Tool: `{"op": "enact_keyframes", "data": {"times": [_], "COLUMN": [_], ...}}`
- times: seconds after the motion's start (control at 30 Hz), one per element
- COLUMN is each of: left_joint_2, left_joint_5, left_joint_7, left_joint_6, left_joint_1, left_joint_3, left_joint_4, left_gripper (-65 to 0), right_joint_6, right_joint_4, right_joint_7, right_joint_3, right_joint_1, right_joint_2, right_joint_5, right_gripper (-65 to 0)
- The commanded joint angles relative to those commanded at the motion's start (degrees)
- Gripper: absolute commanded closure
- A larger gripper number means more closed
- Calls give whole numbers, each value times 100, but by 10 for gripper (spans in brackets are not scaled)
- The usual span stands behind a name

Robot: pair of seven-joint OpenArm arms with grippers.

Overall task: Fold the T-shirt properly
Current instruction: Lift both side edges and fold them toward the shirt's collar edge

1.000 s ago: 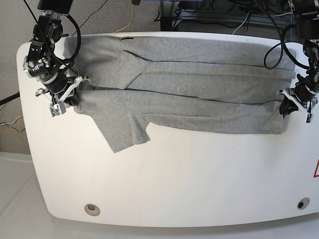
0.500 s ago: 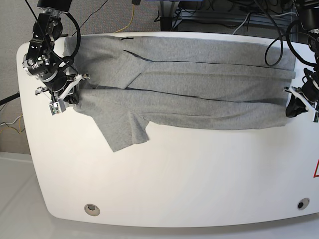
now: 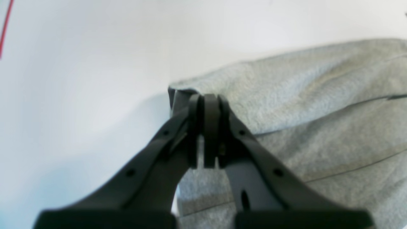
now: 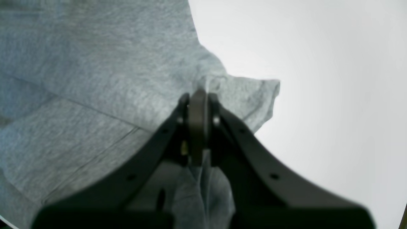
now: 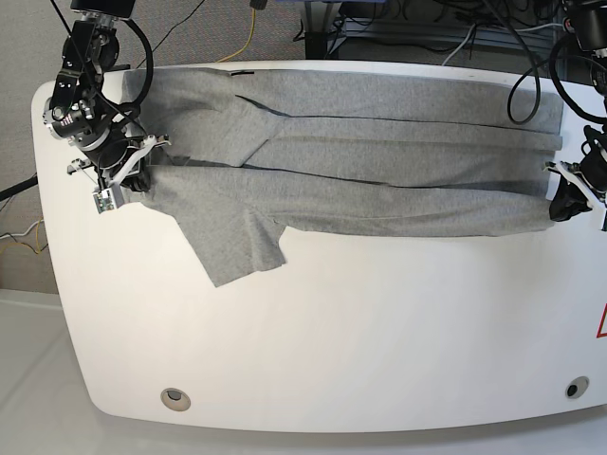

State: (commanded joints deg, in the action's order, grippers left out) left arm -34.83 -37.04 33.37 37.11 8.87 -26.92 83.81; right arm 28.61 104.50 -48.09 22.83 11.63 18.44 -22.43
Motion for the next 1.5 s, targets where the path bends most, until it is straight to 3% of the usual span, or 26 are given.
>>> {"op": "enact_keyframes", "data": {"times": [0.9, 1.3, 1.5], "left_joint_2": [-20, 5, 10], "left_joint_5": [52, 115, 189], "left_joint_7": [-4, 263, 255], "left_joint_6": [-21, 14, -4], "left_joint_1": [313, 979, 1006], "left_joint_3": [37, -200, -309], "left_joint_4": [-93, 997, 1037], "left_gripper": [0, 0, 0], "right_joint_6": [0, 11, -13], "right_joint_4": [87, 162, 209], "right_joint_7": [-93, -121, -130], "right_joint_3": [-5, 105, 62], "right_joint_1": [555, 701, 728], "right_joint_2": [8, 11, 16], "right_joint_5": [113, 115, 88], "right_gripper": [0, 0, 0]}}
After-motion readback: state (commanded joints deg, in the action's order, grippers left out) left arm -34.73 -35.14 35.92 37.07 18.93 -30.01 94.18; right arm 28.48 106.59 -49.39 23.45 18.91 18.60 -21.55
